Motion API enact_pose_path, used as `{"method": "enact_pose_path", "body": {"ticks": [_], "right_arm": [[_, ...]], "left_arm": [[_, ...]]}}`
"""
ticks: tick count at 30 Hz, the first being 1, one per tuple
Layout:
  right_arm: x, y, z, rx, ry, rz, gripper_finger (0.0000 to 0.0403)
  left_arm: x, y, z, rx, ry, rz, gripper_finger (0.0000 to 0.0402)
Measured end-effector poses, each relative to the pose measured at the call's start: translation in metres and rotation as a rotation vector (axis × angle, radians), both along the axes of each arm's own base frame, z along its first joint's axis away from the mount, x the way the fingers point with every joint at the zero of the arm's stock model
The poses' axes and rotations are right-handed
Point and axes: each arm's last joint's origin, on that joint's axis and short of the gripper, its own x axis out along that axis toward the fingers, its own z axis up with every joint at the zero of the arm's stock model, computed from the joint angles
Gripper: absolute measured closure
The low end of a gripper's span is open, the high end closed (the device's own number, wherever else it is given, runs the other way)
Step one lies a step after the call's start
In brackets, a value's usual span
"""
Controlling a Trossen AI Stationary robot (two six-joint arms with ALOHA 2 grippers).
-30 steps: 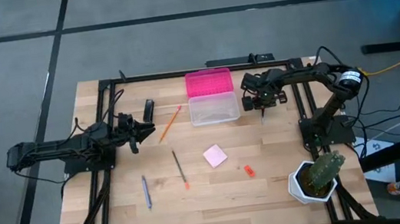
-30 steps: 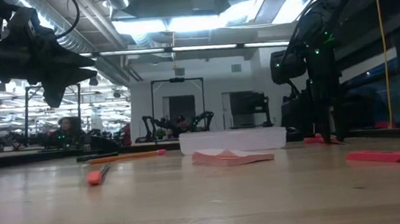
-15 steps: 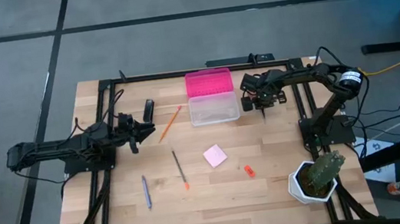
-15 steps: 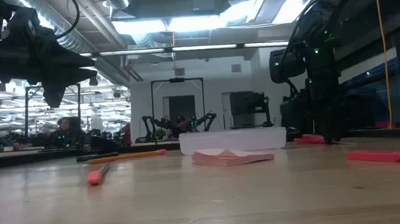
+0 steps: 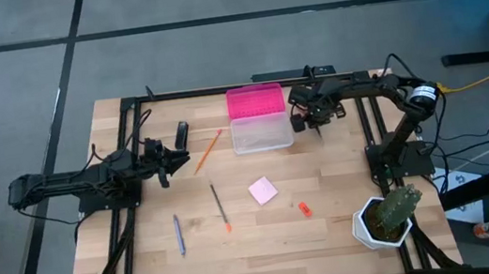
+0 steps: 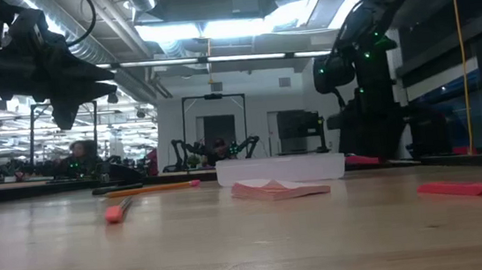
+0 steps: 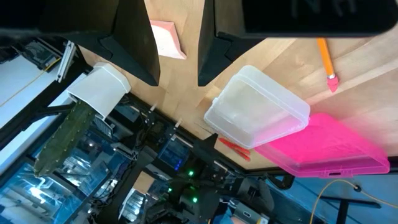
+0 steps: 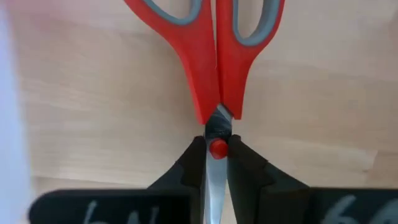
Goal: Pack school essentials
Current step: Put the red scissors into the supply box
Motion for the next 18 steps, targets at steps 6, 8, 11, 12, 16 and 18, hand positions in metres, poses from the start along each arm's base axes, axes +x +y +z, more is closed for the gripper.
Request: {"method": "enact_pose_path", "body": {"ticks": [6, 8, 11, 12, 16, 18], "right_arm": [[0.015, -0.006, 0.022, -0.022, -0.063, 0.037, 0.0357], [0.023, -0.009, 0.034, -0.044, -0.100, 0.063, 0.0357], [0.038, -0.010, 0.055, -0.080, -0.171, 0.115, 0.0358], [0.043, -0.009, 0.062, -0.094, -0.193, 0.132, 0.0358], [0.063, -0.004, 0.087, -0.159, -0.296, 0.225, 0.0360], [0.073, 0.000, 0.096, -0.199, -0.352, 0.271, 0.0360]], "left_arm": [[0.000, 0.000, 0.000, -0.001, 0.000, 0.000, 0.0298], [0.000, 0.000, 0.000, -0.001, 0.000, 0.000, 0.0298], [0.000, 0.000, 0.000, -0.001, 0.000, 0.000, 0.0298], [0.000, 0.000, 0.000, -0.001, 0.000, 0.000, 0.0298], [0.000, 0.000, 0.000, -0.001, 0.000, 0.000, 0.0298], [0.000, 0.000, 0.000, -0.001, 0.000, 0.000, 0.0298]]}}
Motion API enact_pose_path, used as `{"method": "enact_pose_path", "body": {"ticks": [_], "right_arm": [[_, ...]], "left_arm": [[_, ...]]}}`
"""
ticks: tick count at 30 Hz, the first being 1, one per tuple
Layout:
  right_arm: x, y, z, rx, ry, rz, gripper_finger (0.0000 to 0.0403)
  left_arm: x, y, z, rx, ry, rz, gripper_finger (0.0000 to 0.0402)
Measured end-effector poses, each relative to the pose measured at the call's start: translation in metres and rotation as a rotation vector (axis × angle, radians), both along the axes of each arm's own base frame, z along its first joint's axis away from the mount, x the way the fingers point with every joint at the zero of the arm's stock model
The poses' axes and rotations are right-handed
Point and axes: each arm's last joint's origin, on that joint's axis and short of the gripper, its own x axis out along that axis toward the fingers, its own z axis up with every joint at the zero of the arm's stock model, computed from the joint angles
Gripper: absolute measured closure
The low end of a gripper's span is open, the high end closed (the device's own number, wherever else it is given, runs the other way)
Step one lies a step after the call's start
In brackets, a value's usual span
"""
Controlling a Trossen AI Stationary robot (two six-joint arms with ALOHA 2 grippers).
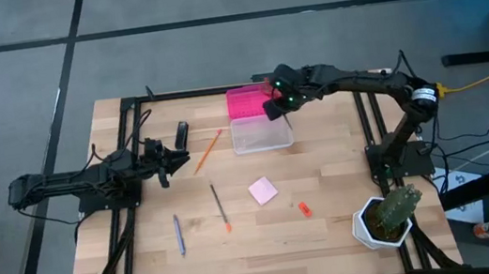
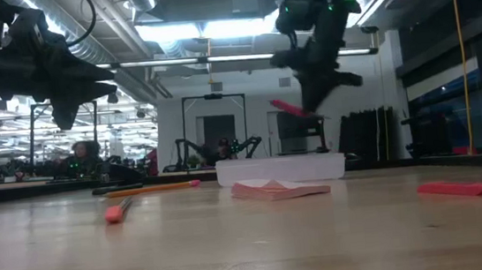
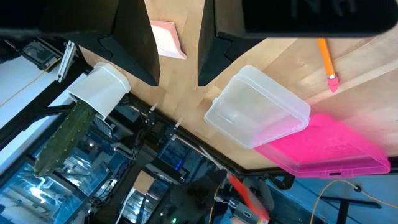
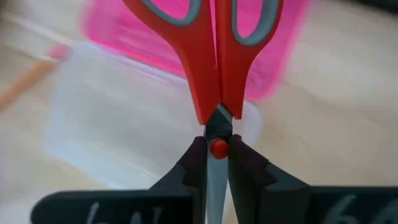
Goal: Pack school essentials
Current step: Put the red scissors into the supply box
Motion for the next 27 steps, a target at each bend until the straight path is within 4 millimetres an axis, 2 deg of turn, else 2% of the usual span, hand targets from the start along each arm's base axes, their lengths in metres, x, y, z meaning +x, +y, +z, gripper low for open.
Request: {"method": "enact_pose_path", "body": {"ticks": [2, 5, 13, 18, 27], "right_arm": [[0.007, 0.004, 0.005, -0.026, -0.039, 0.033, 0.0360], [0.020, 0.009, 0.003, -0.045, -0.078, 0.080, 0.0360], [0.050, 0.020, -0.045, -0.040, 0.025, 0.247, 0.0360], [0.055, 0.023, -0.061, -0.087, 0.105, 0.426, 0.0360], [0.058, 0.023, -0.074, -0.155, 0.180, 0.704, 0.0360]], "left_arm": [[0.000, 0.000, 0.000, 0.000, 0.000, 0.000, 0.0298], [0.000, 0.000, 0.000, 0.000, 0.000, 0.000, 0.0298], [0.000, 0.000, 0.000, 0.001, 0.000, 0.000, 0.0298], [0.000, 0.000, 0.000, 0.002, 0.000, 0.000, 0.0298], [0.000, 0.000, 0.000, 0.001, 0.000, 0.000, 0.0298]]}}
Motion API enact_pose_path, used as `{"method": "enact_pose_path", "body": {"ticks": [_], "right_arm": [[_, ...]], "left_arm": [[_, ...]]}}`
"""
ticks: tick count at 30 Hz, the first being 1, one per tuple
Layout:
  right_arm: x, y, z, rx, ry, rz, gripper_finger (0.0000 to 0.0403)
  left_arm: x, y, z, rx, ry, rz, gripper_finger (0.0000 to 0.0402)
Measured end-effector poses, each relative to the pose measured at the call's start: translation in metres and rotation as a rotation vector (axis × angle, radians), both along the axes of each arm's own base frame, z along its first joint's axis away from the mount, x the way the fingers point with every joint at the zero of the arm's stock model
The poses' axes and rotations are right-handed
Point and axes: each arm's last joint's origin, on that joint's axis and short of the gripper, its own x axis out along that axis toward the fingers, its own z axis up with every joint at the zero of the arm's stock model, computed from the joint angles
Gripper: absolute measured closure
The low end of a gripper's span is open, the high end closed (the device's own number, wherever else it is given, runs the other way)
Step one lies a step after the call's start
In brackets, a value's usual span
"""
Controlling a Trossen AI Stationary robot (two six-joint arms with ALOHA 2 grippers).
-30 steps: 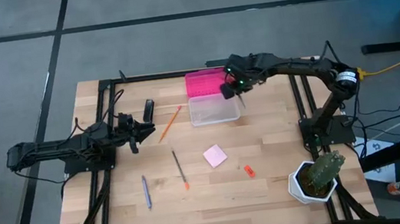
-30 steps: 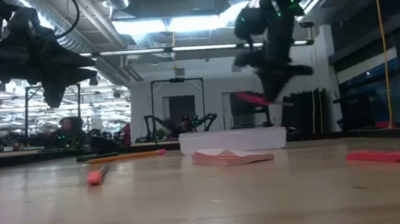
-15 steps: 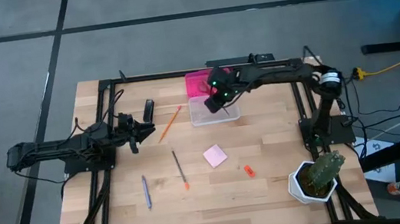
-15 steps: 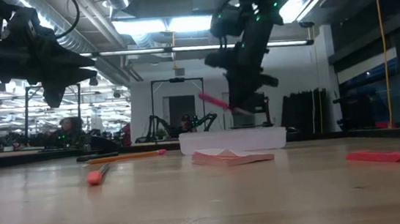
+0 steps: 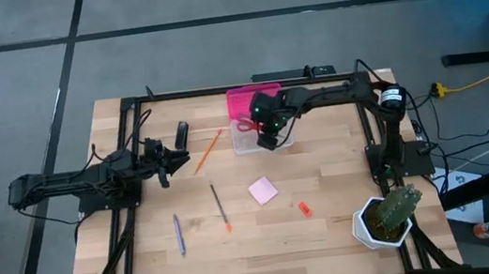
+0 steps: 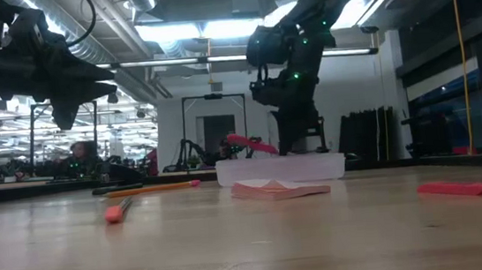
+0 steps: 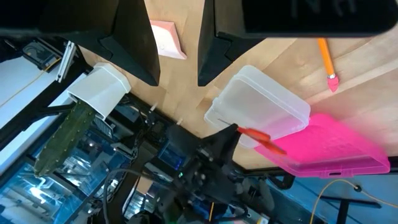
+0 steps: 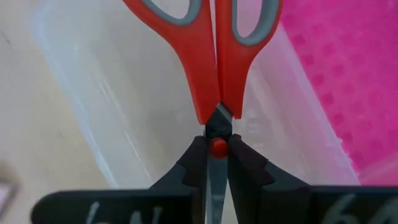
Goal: Pack school essentials
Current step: Put the red scissors into the supply box, then put the orange eraser into the supply box
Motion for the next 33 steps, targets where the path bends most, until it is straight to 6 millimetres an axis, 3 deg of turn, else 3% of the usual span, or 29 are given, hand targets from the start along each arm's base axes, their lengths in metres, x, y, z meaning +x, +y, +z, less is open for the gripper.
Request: {"method": "enact_pose_path", "body": {"ticks": [8, 23, 26, 33], "right_arm": [[0.002, -0.001, -0.007, -0.010, 0.017, 0.041, 0.0352], [0.003, -0.001, -0.007, -0.007, 0.006, 0.026, 0.0260], [0.006, -0.002, 0.005, 0.023, 0.010, -0.015, 0.0247], [0.019, 0.011, 0.061, 0.256, -0.038, -0.112, 0.0240]], "left_arm": [[0.000, 0.000, 0.000, 0.000, 0.000, 0.000, 0.0298], [0.000, 0.000, 0.000, 0.001, 0.000, 0.000, 0.0298], [0.000, 0.000, 0.000, 0.000, 0.000, 0.000, 0.0298], [0.000, 0.000, 0.000, -0.011, -0.004, 0.001, 0.0298]]}}
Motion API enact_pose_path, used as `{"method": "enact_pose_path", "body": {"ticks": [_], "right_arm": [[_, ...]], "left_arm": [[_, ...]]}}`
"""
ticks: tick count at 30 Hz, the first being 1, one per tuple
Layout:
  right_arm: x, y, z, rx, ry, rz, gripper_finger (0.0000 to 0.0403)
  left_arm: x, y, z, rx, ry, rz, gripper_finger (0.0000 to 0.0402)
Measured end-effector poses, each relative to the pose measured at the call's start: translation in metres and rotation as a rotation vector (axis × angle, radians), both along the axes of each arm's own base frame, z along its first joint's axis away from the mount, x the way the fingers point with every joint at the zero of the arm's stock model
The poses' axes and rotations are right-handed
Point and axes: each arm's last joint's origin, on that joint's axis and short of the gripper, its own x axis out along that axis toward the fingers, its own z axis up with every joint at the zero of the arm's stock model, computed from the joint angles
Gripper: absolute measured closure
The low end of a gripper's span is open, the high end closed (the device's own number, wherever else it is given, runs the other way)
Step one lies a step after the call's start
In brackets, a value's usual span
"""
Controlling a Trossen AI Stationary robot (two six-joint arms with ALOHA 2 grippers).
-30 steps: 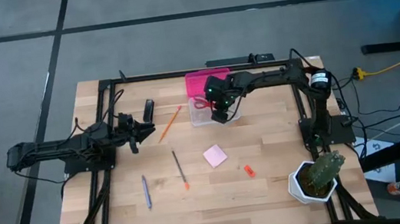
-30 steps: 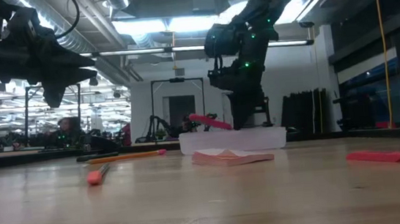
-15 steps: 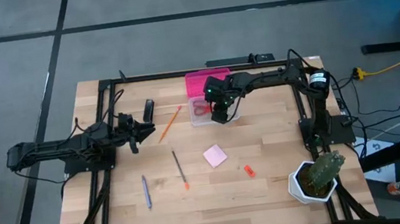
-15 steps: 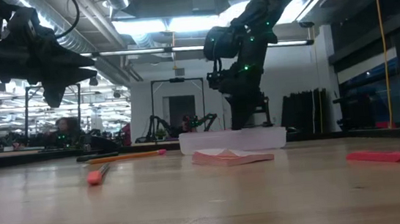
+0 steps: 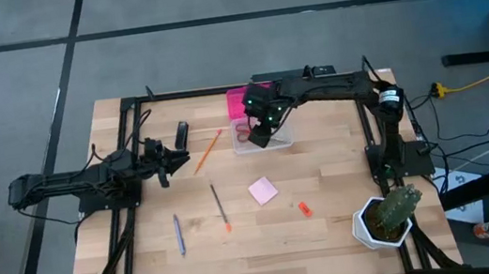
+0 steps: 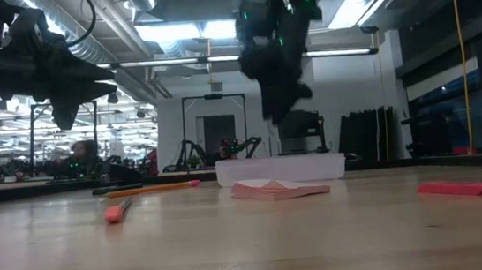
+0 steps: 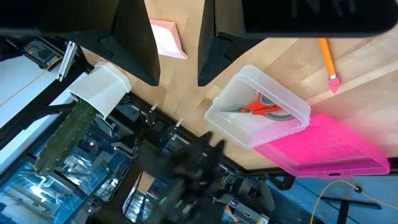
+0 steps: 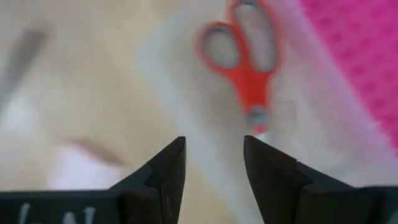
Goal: Pack school essentials
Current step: Put the orange eraser into the supply box
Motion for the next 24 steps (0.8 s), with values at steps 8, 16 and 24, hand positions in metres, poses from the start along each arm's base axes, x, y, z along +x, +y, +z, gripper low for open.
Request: {"method": "enact_pose_path", "body": {"ticks": [8, 16, 24], "right_arm": [[-0.006, 0.052, 0.050, 0.146, 0.150, 0.106, 0.0240], [-0.029, 0.105, 0.057, 0.163, 0.327, 0.272, 0.0240], [-0.079, 0.148, 0.064, 0.064, 0.249, 0.096, 0.0240]], "left_arm": [[0.000, 0.000, 0.000, -0.020, -0.005, 0.001, 0.0298], [0.000, 0.000, 0.000, -0.020, -0.004, 0.001, 0.0298], [0.000, 0.000, 0.000, -0.020, -0.003, 0.001, 0.0298]]}}
